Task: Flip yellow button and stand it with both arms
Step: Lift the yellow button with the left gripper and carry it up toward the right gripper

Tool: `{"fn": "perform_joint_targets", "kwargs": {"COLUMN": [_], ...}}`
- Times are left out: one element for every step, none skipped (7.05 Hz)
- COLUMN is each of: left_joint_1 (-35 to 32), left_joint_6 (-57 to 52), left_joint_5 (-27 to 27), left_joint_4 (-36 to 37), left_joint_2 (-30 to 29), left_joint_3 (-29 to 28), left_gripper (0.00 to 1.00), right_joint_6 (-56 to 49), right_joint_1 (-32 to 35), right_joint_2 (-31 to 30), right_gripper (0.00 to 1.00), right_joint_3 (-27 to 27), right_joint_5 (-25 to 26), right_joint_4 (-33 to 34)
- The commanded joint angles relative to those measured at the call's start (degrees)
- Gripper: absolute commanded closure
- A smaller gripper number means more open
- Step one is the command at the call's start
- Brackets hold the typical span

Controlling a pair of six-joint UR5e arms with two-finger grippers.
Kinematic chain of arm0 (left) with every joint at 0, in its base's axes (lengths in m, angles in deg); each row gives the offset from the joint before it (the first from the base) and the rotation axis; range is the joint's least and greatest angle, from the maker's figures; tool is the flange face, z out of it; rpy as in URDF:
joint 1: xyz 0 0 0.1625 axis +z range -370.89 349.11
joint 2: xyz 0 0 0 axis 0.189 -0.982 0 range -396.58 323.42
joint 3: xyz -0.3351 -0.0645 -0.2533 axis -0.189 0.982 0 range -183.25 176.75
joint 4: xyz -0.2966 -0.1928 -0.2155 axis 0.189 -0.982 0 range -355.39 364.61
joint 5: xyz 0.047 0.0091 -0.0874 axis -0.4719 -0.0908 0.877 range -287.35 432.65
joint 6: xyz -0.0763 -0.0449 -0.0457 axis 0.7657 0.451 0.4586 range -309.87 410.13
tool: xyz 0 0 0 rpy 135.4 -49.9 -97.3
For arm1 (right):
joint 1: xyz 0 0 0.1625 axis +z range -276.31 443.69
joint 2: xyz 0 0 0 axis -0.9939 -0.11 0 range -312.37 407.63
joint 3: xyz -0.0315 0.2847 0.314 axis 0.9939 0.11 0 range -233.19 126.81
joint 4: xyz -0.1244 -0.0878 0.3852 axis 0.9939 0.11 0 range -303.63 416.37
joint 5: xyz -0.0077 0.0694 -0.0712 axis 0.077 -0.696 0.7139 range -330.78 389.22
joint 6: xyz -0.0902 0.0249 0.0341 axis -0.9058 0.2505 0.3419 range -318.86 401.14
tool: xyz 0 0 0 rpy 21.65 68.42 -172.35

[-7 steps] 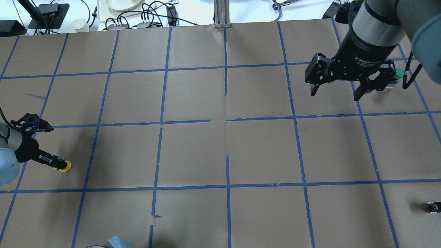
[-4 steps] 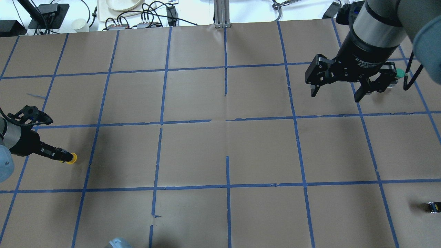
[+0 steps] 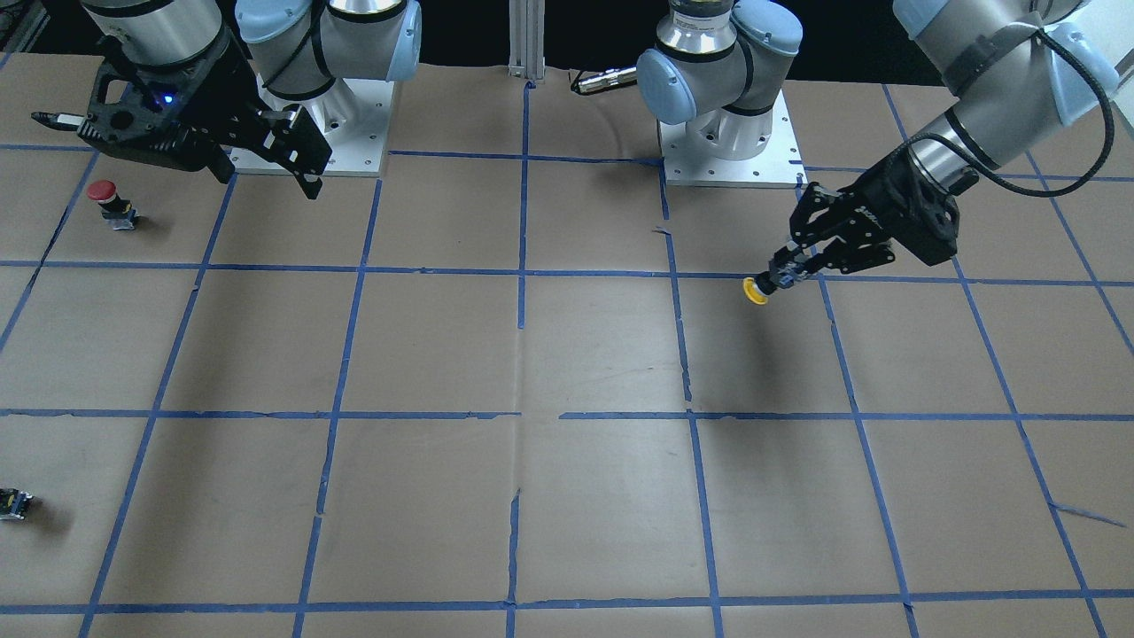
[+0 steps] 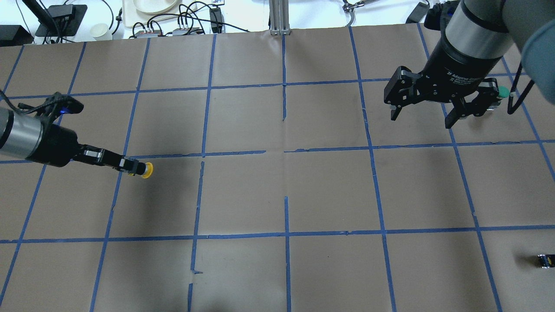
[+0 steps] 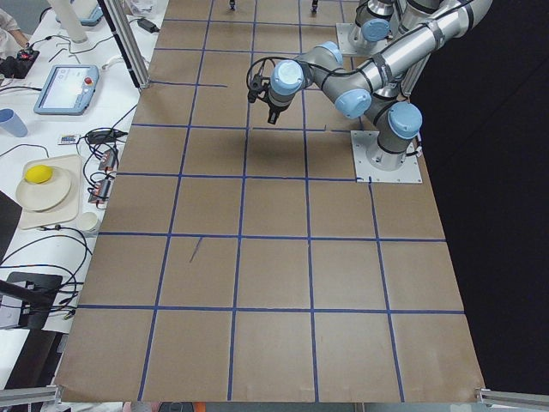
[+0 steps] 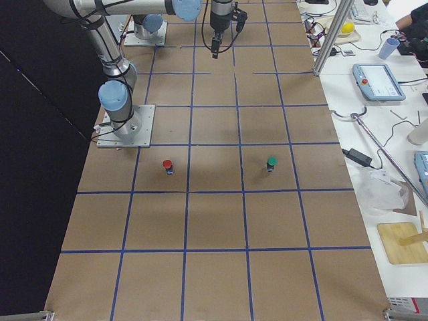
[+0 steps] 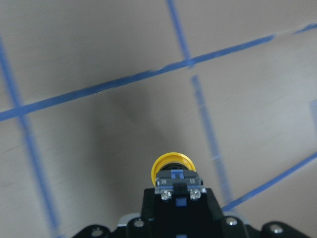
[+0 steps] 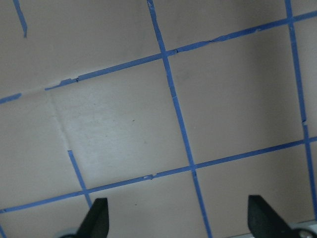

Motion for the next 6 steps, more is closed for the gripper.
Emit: {"fn": "perform_joint_targets", "kwargs": {"left_joint_1": [-10.78,-15.18,-17.66,-18.38,-19.26,-20.75], "left_joint_6": [14.53,20.61,25.45,27.68,29.53,33.98], "left_joint_5": [11.77,16.08,21.17,28.97,34.01,40.67], "left_joint_4": [-5.75,-6.65,-6.75,-7.01,-6.92,-6.66], "left_joint_2": [-0.21,-0.48,-0.3,-0.48,-0.3,0.22], "left_joint_3": [-6.22,-8.6,-9.24,-8.55,-8.45,-8.45], "left_gripper": [0.74,0.74,0.75,0.75,0.75,0.76], "right_joint_6": [17.57,22.95,27.44,31.57,34.31,34.77], "right_joint_1": [-1.78,-3.88,-6.07,-7.58,-8.29,-8.29], "right_joint_2": [0.79,1.06,1.06,1.06,1.06,1.06], "right_gripper": [0.0,0.0,0.0,0.0,0.0,0.0], "right_joint_3": [0.3,0.3,0.13,-0.22,-0.31,-0.49], "right_joint_5": [-12.51,-21.03,-29.56,-36.78,-40.33,-41.93], "right_joint_4": [-0.02,-0.02,-0.19,-0.19,-0.28,-1.94]}}
